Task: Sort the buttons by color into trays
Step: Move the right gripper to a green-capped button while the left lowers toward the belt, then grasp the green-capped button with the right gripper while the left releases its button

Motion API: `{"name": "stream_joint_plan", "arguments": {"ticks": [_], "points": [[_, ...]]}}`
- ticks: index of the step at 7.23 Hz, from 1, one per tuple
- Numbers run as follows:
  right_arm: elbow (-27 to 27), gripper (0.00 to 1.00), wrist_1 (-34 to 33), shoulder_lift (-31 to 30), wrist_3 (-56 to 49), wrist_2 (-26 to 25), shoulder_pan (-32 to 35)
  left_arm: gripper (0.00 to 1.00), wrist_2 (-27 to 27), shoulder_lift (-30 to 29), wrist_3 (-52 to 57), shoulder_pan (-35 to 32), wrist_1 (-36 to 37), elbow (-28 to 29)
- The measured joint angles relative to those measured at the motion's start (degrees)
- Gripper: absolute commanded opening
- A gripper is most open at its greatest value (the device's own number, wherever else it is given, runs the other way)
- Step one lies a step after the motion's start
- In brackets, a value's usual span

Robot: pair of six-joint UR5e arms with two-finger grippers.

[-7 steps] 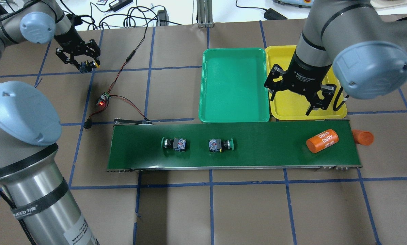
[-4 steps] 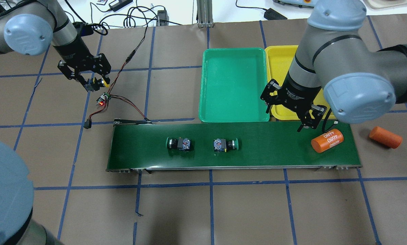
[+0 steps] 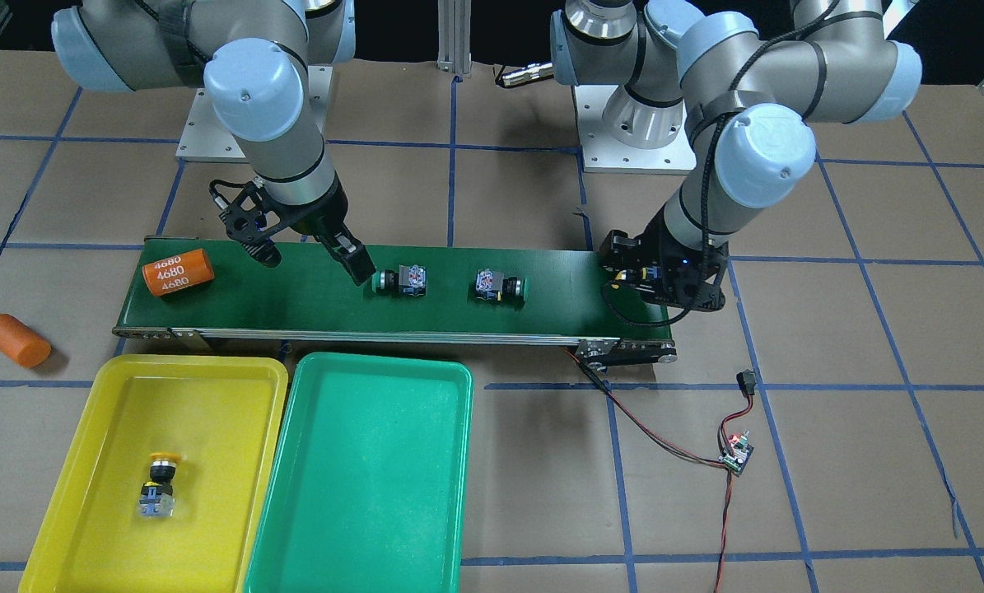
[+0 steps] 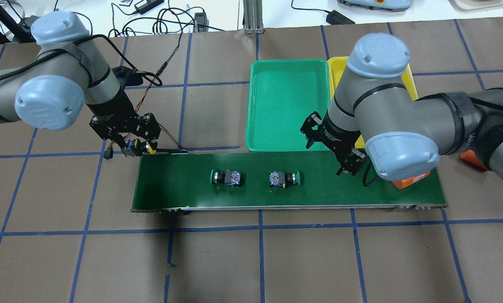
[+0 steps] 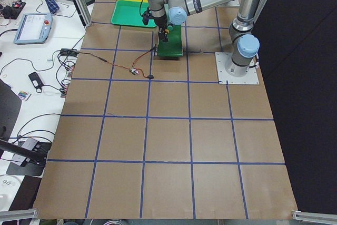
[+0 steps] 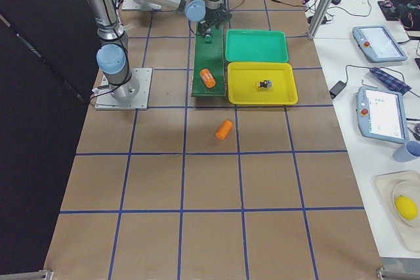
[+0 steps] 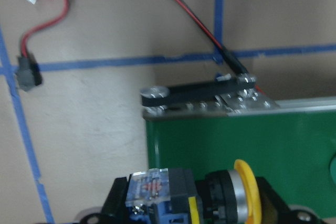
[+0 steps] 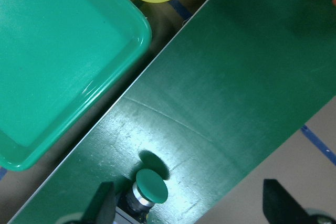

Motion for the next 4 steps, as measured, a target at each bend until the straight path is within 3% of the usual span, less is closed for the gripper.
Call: {"name": "stream_joint_plan", "arguments": {"ticks": [1, 2, 4], "points": [[0.28, 1.00, -0.68, 0.76, 1.75, 0.10, 0.73, 0.68, 0.05, 0.00, 0.22, -0.76, 4.39, -2.75], [0.35, 1.00, -1.17, 1.60, 2.91, 0.07, 1.35, 1.00, 0.10, -0.57, 0.12, -0.95, 8.59, -4.32], [0.39, 1.00, -3.01, 3.48, 4.76, -0.19, 2.41, 1.00, 0.19, -0.83, -0.48, -0.99, 11.09, -5.74]]}}
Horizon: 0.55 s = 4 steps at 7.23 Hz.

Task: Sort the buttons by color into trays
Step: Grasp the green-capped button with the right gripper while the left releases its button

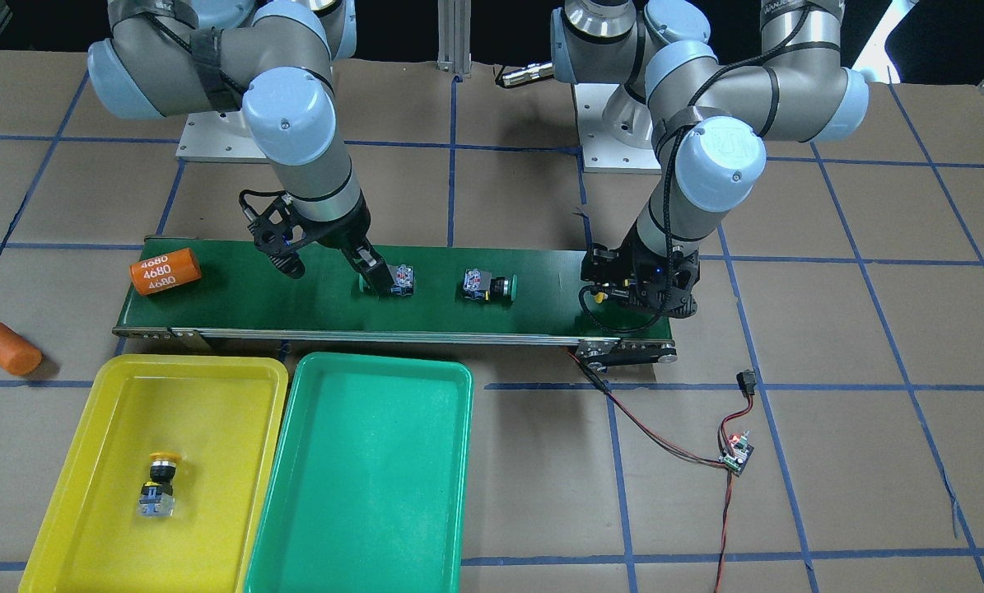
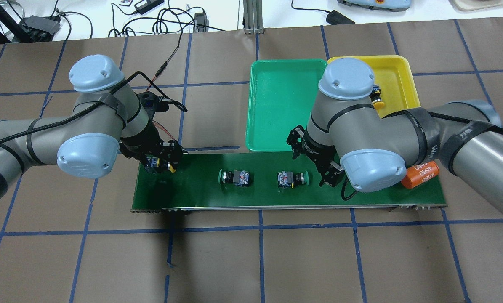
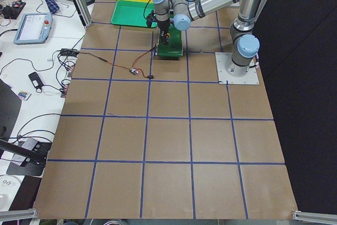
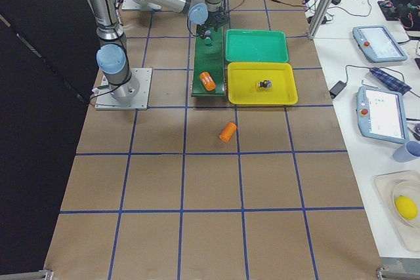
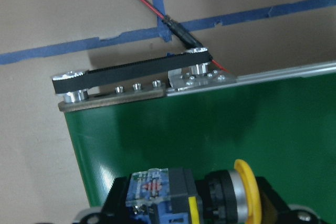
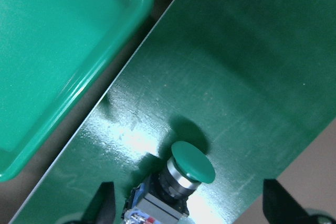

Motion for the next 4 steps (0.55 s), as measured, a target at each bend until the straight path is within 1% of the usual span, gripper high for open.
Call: {"name": "stream_joint_plan", "arguments": {"ticks": [2, 4], "points": [[0.05, 1.00, -0.68, 1.08, 0.50, -0.32, 0.25, 1.00, -0.13, 0.54, -0.12, -0.07, -0.10, -0.23], [0.22, 1.00, -0.66, 1.94, 0.58, -0.53, 0.28, 1.00, -0.23, 2.14, -0.20, -0.15, -2.12, 1.72]]}}
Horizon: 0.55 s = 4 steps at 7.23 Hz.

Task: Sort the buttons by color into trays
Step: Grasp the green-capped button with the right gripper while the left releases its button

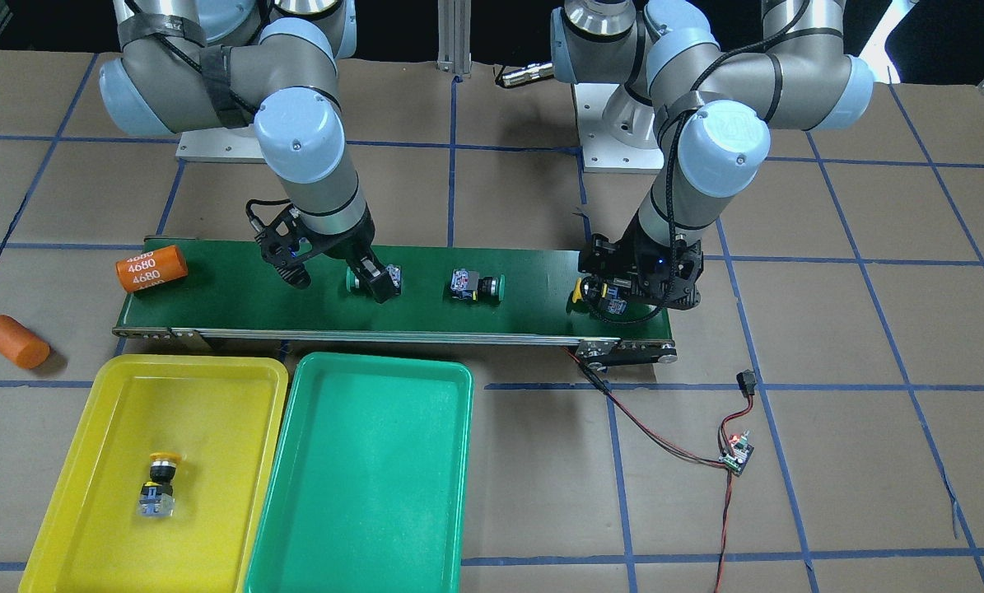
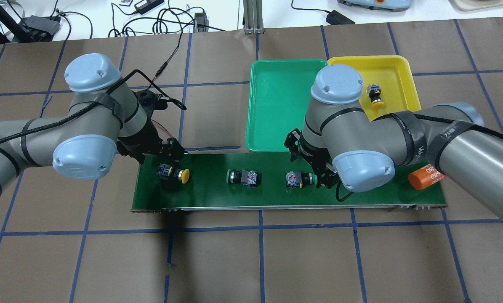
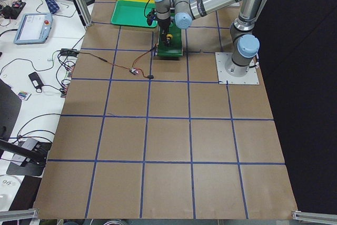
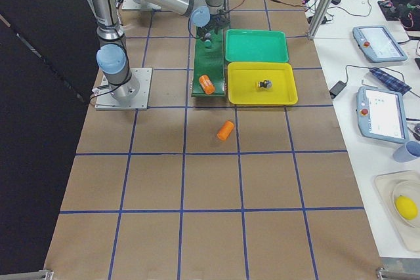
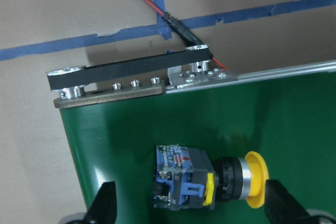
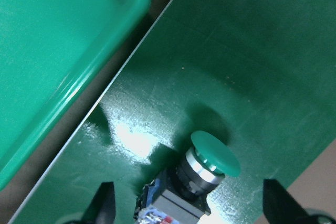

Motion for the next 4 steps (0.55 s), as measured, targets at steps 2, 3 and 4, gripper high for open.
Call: {"name": "stream_joint_plan", "arguments": {"ticks": [2, 3, 4], "points": [[0.34, 0.38, 0.05, 1.19, 0.11, -0.15, 0.00, 1.00, 0.26, 3.05, -0.01, -0.09, -10.26, 7.74], [0.41, 0.00, 0.20, 1.48, 0.05, -0.17, 0.00, 1.00, 0.36, 5.21, 0.09, -0.11, -16.81, 12.62], [0.38, 0.00, 0.46, 1.61, -0.14, -0.17, 0.00, 1.00, 0.43, 7.82, 0.24, -0.05, -21.54, 16.53]]}}
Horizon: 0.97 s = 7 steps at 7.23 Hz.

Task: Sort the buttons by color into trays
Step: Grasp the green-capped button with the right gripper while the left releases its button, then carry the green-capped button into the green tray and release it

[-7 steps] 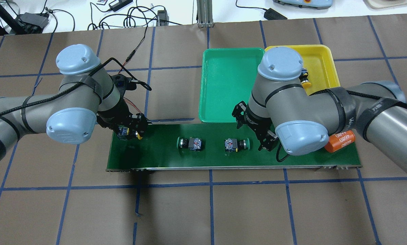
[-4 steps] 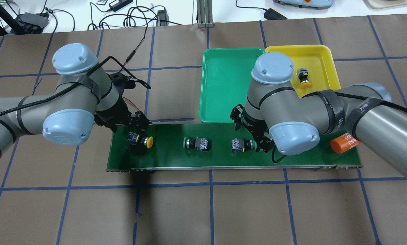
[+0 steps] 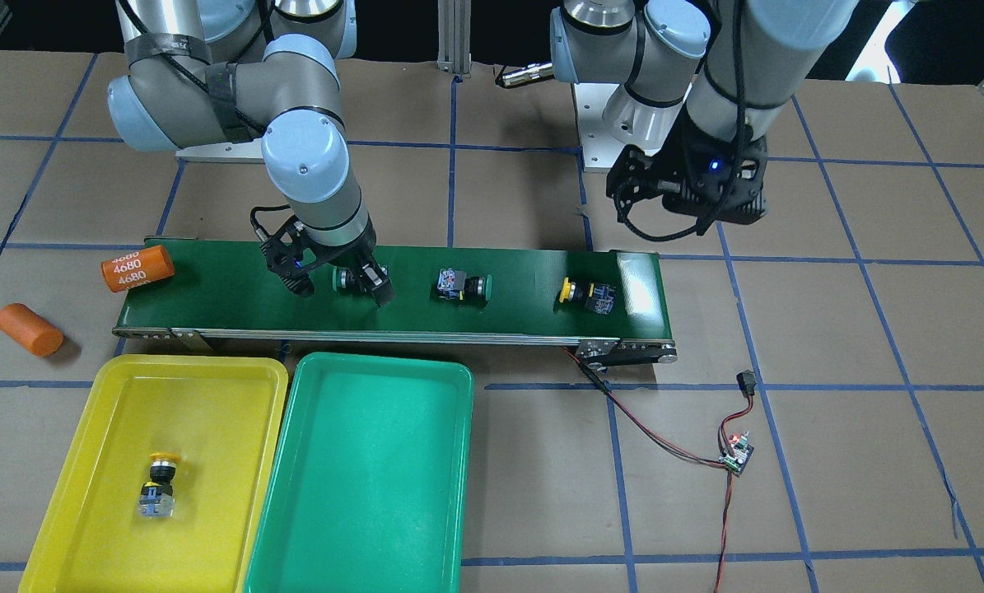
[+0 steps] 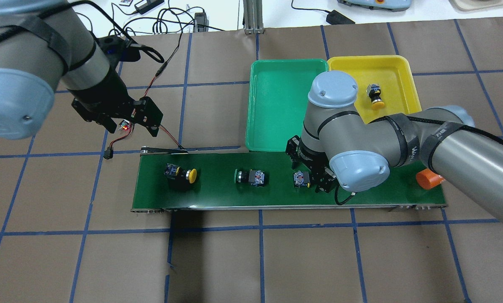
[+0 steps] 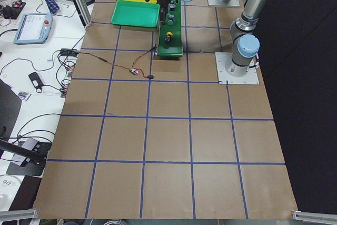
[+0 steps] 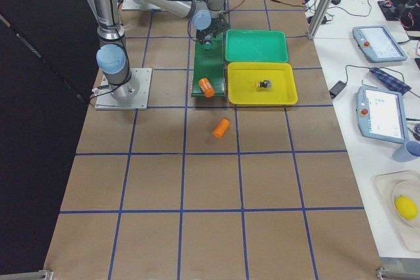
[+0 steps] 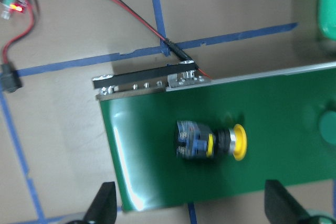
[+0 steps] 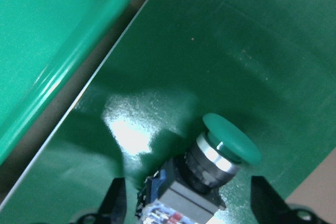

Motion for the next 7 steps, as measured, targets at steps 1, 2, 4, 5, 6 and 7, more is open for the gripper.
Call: {"name": "stream_joint_plan", "arguments": {"ticks": [1, 2, 4, 5, 6, 7], "points": [[-0.13, 0.00, 0.08, 0.08, -0.28, -0.03, -0.04, 1.00, -0.01, 1.58, 0.07, 0.57, -2.19, 2.35], [-0.39, 0.00, 0.03, 0.00, -0.49, -0.15, -0.07, 1.00, -0.11, 1.81, 0.06, 1.85, -2.96, 4.10], [-0.92, 0.00, -0.14, -0.23, -2.14, -2.88, -0.26, 1.00, -0.35, -0.05, -1.47, 3.47, -6.00, 10.04], [-1.93, 0.00, -0.24, -0.29, -3.57, -3.86, -0.39, 1.00, -0.58, -1.78, -2.36, 3.66, -7.48, 13.08], [-3.96, 0.00, -0.40, -0.11, -4.84, -4.16, -0.57, 1.00, -0.80, -3.21, -3.16, 3.40, -8.20, 15.56], [-6.69, 0.00, -1.35, 1.47, -7.64, -4.19, -1.08, 1.00, -0.72, -3.48, -3.05, 2.45, -8.65, 17.24]]}}
